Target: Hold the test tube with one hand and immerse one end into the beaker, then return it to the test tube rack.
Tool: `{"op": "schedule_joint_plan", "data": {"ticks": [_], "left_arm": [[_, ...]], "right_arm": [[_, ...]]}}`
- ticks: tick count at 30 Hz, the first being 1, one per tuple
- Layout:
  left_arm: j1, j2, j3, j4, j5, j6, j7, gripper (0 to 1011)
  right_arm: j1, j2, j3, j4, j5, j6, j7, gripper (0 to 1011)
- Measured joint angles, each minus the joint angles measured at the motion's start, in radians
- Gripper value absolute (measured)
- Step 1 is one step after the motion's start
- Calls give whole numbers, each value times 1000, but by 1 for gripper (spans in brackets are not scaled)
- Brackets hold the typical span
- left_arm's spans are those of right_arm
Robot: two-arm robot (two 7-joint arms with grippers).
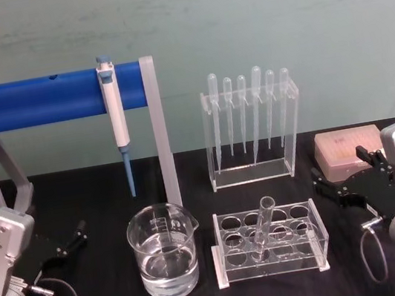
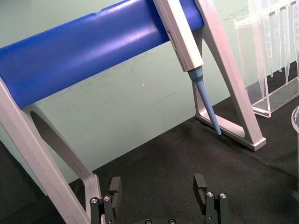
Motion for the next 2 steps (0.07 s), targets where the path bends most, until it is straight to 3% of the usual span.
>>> {"op": "schedule_joint_plan", "data": {"ticks": [2], "left_arm": [[0,0,0,0,0,0,0,1000]], "right_arm": [[0,0,0,0,0,0,0,1002]]}}
